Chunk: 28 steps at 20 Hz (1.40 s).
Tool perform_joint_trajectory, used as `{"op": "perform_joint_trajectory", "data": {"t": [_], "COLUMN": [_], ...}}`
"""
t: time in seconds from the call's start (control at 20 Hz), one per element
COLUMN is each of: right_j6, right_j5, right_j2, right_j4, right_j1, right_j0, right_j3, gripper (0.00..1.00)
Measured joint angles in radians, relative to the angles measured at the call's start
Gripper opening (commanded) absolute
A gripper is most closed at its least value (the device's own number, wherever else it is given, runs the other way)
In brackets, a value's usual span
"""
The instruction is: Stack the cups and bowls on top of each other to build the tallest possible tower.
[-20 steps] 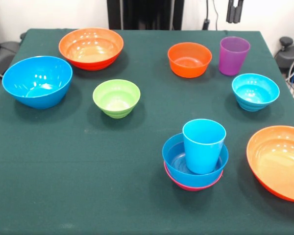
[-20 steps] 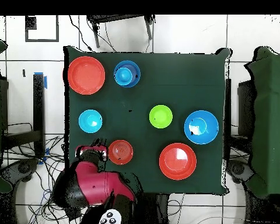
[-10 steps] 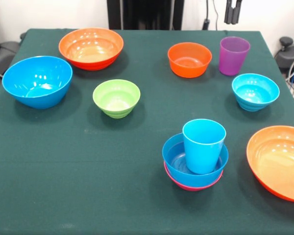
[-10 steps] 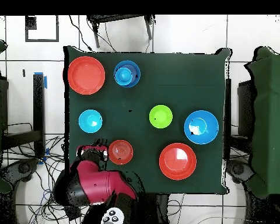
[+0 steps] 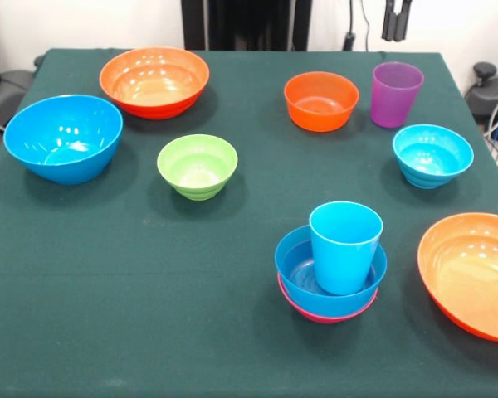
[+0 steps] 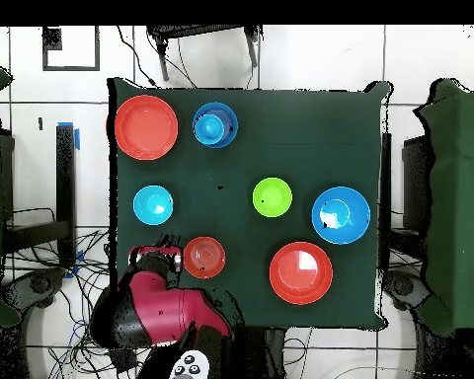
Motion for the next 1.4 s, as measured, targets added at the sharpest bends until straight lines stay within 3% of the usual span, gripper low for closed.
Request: {"op": "perform_joint_trajectory", "data": {"t": [0.65, 1.4], "right_j6": [0.0, 0.0], "right_j5": [0.0, 0.0], "right_j2": [0.008, 0.019], "right_j4": [0.0, 0.0], "right_j1": [0.016, 0.108], "right_j0": [-0.01, -0.008], "right_j3": [-0.003, -0.034], "gripper": [0.0, 0.0]}}
